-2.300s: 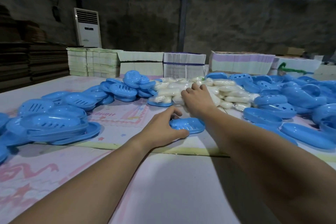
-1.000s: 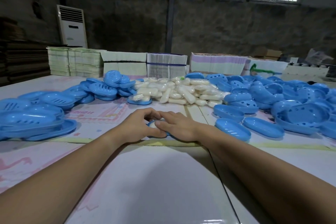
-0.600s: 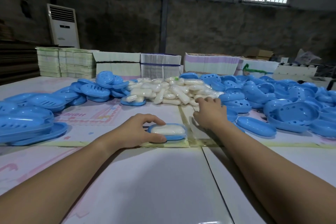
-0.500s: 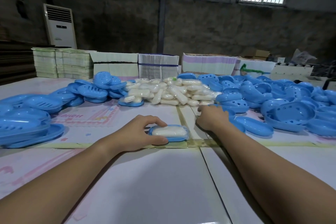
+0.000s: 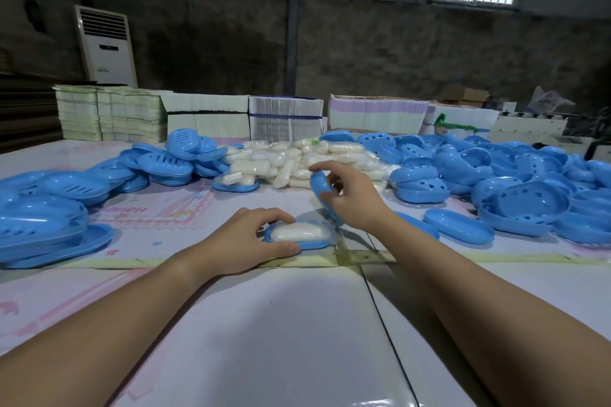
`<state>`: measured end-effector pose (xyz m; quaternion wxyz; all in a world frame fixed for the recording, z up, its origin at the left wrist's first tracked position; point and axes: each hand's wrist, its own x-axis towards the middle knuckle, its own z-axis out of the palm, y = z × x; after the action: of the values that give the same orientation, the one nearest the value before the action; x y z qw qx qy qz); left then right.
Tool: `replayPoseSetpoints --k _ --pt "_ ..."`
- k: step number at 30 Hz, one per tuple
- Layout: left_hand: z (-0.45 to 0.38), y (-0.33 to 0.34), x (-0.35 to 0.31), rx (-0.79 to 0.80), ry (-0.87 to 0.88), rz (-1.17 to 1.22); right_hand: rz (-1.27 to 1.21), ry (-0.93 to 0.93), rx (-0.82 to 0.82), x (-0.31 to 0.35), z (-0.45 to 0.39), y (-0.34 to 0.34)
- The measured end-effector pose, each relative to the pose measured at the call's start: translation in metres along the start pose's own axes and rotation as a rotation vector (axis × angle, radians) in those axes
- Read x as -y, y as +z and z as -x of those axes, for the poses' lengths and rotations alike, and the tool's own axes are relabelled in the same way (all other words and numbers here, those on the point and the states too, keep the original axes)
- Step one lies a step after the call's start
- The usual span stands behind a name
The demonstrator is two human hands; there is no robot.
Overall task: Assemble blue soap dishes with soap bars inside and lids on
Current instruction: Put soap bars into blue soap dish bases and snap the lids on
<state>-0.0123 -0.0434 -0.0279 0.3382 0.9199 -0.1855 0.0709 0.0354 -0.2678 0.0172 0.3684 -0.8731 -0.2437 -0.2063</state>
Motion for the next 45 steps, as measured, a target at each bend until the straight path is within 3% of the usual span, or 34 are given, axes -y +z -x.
replayPoseSetpoints --k 6,10,14,23,32,45 --pt "0.000 0.000 0.000 -0.052 -0.111 -0.074 -0.692 0.203 -0.044 0.018 0.001 -0.011" --pt "0.001 -0.001 -0.003 -0.075 -0.181 -0.093 -1.119 0.464 0.118 0.019 0.000 -0.008" --pt "0.002 -0.003 -0.003 -0.075 -0.213 -0.063 -0.823 0.533 0.315 0.005 0.003 -0.005" --pt "0.002 -0.004 -0.004 -0.099 -0.189 0.011 -0.372 0.424 0.419 0.004 0.010 -0.008" --pt "0.002 -0.006 0.001 -0.169 -0.155 0.127 -0.228 0.252 0.438 0.002 0.009 0.002" --pt "0.002 -0.012 0.001 -0.266 -0.146 0.383 -0.318 0.102 0.442 0.000 0.012 0.010"
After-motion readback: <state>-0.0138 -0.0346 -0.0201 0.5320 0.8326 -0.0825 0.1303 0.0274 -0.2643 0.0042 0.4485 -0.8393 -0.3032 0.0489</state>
